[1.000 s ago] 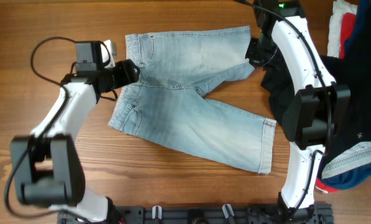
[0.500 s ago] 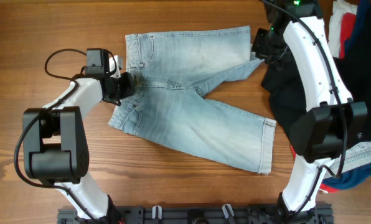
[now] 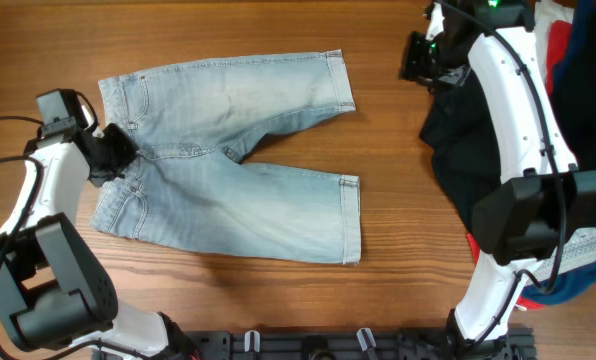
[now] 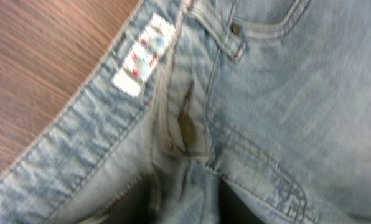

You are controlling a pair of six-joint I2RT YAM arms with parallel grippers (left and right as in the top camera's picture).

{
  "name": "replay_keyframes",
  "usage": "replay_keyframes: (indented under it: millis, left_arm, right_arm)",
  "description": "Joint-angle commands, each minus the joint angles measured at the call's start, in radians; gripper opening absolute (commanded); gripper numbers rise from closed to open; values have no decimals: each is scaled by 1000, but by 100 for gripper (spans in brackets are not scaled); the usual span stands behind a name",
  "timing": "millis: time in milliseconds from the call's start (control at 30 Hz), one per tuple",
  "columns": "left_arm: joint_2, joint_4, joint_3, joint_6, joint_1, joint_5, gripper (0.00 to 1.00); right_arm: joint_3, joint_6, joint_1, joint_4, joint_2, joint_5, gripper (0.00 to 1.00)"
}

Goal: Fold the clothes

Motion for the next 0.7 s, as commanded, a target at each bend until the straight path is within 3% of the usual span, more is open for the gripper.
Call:
replay_keyframes:
  millis: [0,200,400,500,667]
  left_arm:
    - [-6,-50,-3,-5,-16,29,47]
    - [-6,-116,-3,-2,-16,-52,52]
    - [-6,-122,-3,-2,-16,-52,52]
    - [-6,-123,-3,-2,-16,-52,52]
    - [-6,-123,-3,-3,-16,-52,52]
  right_arm:
    - [-9,-43,61,4,82,-114,45]
    - [-9,62,134,63,241,-136,47]
    - [-9,205,163,272,362,-133,51]
    - [-9,219,163,247,368,-124,36]
    - [-9,246,157,130,368,-27,40]
